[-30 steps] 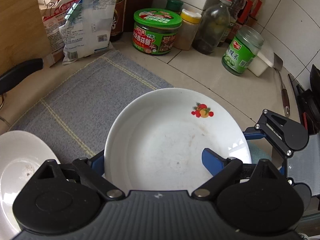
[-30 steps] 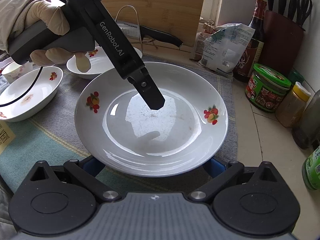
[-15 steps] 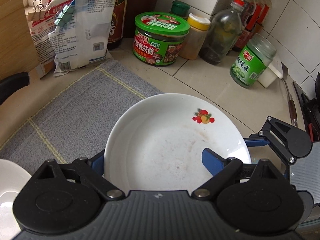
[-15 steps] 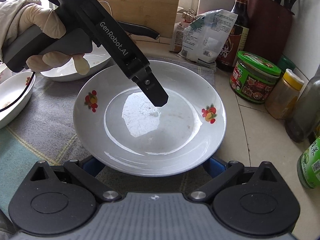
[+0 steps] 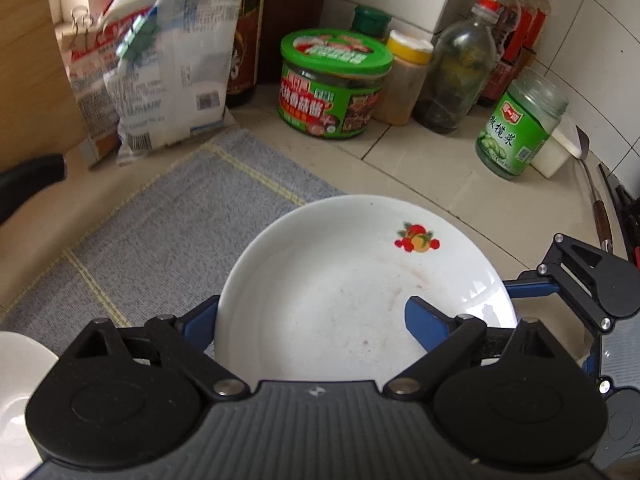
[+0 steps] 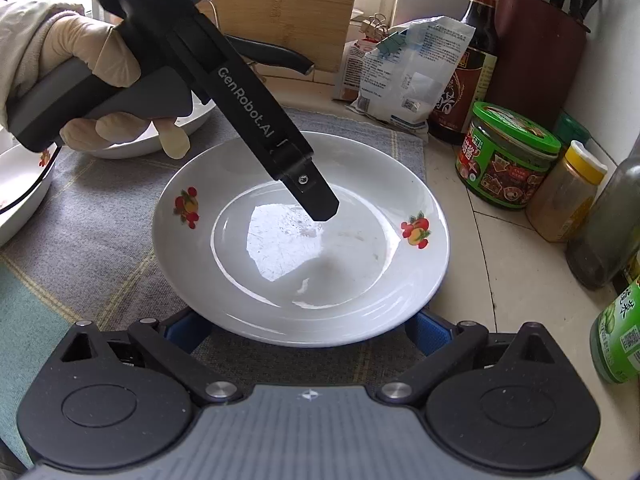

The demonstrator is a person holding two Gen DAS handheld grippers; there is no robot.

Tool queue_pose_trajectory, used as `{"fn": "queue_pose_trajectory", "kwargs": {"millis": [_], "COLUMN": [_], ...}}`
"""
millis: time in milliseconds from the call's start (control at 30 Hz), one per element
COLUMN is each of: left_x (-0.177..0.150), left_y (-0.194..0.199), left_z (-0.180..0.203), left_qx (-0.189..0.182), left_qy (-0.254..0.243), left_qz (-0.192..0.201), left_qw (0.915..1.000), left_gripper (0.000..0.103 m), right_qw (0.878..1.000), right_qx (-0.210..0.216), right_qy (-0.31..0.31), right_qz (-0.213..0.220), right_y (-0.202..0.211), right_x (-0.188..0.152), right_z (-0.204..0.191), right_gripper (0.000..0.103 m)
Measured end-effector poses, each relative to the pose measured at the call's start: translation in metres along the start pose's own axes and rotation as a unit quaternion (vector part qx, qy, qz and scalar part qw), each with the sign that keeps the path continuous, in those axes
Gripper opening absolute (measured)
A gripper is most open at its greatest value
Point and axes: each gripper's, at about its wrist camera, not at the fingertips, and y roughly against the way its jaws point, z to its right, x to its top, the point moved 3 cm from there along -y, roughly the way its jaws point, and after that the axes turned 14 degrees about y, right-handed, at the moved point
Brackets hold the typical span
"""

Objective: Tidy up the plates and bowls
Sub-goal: 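Lower the white plate onto the towel by the wall and open the left gripper, then move the right gripper toward the rim of the large stained white plate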

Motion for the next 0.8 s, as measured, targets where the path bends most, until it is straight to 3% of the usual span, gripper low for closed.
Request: {"fn": "queue_pose_trajectory", "kwargs": {"millis": [400,567,800], "left_x": [-0.018,-0.047,-0.108], "left_y": [0.079,0.125,0.161], "left_z": [0.026,0.042,0.058], "left_qx": [0.027,0.034,0.057], "left_qy": [-0.038,-0.034,0.005], "left_qz": [0.093,0.152,0.192], "left_qw": [0.9946,0.9871,0.9796], "left_gripper": [0.099,0.102,0.102], "right_qw": [0.999,0.998,0.997], "right_qx": [-0.014,-0.036,-0.038], "right_qy": [-0.03,-0.04,-0.062], "right_qz": [-0.024,-0.02,0.004], "right_y": [0.03,0.053,0.084], "right_x": [-0.001,-0.001,-0.006], "right_z": [-0.014,-0.027,-0.048], "right_gripper": [0.103,0.103,0.103]}}
